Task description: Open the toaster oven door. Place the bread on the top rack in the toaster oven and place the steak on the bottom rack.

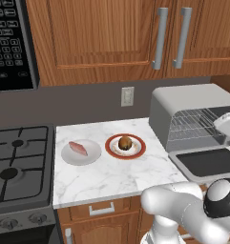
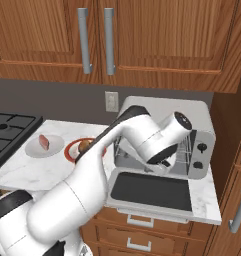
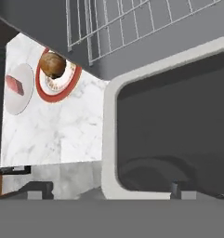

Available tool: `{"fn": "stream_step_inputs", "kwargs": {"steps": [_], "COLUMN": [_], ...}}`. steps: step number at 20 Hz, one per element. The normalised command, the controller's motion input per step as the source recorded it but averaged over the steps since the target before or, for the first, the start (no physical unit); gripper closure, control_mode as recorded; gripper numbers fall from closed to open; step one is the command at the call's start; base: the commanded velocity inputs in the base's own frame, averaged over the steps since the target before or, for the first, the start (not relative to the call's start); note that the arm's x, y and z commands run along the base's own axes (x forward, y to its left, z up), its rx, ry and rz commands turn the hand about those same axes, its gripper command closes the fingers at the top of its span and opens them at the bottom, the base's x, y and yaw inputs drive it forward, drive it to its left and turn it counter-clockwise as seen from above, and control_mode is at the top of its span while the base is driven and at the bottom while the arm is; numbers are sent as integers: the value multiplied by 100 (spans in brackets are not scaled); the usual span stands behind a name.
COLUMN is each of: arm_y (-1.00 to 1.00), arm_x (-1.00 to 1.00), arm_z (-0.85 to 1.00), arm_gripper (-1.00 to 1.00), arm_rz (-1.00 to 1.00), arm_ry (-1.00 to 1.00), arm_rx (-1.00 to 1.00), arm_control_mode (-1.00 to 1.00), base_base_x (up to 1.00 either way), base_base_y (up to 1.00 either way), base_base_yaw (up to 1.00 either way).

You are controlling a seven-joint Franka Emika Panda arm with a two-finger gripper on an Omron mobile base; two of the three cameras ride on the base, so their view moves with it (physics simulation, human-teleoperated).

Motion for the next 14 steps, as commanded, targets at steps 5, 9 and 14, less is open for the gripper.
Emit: {"fn": "stream_step_inputs", "kwargs": {"steps": [5, 9, 14], "arm_y": [-32, -7, 0], "arm_x": [24, 16, 15], "arm_z": [-22, -7, -9], "arm_gripper": [-100, -100, -100], "arm_rz": [43, 41, 31], "arm_ry": [-43, -49, -50], "arm_rx": [0, 0, -2], "arm_control_mode": [-100, -100, -100], "base_base_x": [0, 0, 0], "base_base_y": [0, 0, 0], "base_base_yaw": [0, 0, 0]}}
